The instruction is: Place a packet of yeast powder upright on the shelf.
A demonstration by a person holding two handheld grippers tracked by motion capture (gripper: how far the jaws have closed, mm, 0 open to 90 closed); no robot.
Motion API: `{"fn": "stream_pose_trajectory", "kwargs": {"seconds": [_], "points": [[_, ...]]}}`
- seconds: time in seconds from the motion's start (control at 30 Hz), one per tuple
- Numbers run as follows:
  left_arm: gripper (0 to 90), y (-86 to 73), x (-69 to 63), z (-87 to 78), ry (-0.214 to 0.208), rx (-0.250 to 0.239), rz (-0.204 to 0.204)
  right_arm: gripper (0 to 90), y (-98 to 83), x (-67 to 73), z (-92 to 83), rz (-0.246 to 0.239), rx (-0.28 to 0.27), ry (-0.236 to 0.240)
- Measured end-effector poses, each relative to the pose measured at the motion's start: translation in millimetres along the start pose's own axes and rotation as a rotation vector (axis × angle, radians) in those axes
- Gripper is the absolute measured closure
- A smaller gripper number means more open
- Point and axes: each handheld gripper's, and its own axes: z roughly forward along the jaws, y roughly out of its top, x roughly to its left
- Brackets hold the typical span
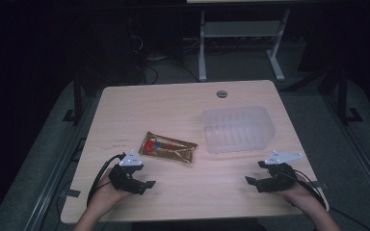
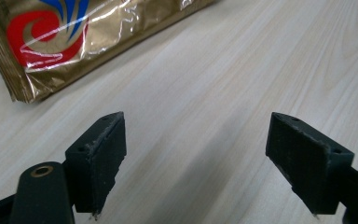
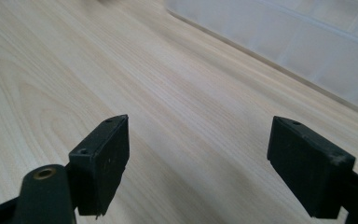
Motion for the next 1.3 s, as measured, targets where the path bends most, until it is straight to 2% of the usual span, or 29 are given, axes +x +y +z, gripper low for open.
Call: {"fn": "stream_pose_trajectory", "kwargs": {"seconds": [0.1,0.13,0.23,0.3,0.33,0.57,0.63,0.7,0.77,0.93,1.3], "points": [[25.7,1.7,-0.4,-1.4,-0.003,-0.011,-0.024,20.4,-0.6,-0.9,0.5,0.008,-0.008,0.001],[30.7,5.4,1.7,-3.9,0.0,-0.021,-0.016,20.4,-1.3,-1.3,0.4,0.01,-0.008,0.005],[41.4,10.7,4.7,-6.9,0.008,-0.034,-0.026,20.4,-2.2,-1.3,0.1,0.022,-0.01,0.012],[47.5,15.0,7.0,-8.3,0.021,-0.04,-0.027,20.4,-2.6,-2.1,0.1,0.019,-0.012,0.014],[51.7,19.9,8.9,-9.1,0.026,-0.046,-0.031,20.4,-2.6,-2.6,-0.4,0.003,-0.007,0.01],[74.6,34.5,14.5,-6.3,0.003,-0.053,-0.062,20.2,1.0,2.6,-0.7,0.015,-0.018,0.01],[81.4,39.6,17.1,-5.9,0.01,-0.053,-0.048,19.9,0.9,3.1,0.0,0.002,-0.008,0.013],[86.4,42.5,18.1,-5.6,0.007,-0.058,-0.05,19.2,0.8,3.7,0.8,0.0,-0.01,0.015],[89.5,48.6,20.2,-4.5,0.008,-0.066,-0.051,18.5,0.7,3.7,2.0,0.003,-0.014,0.015],[89.7,67.1,26.8,1.3,0.014,-0.075,-0.034,17.2,1.1,3.3,3.3,0.003,-0.016,0.017],[89.8,95.0,37.2,18.4,0.032,-0.085,-0.012,16.0,0.5,3.6,3.8,-0.005,-0.023,0.008]]}}
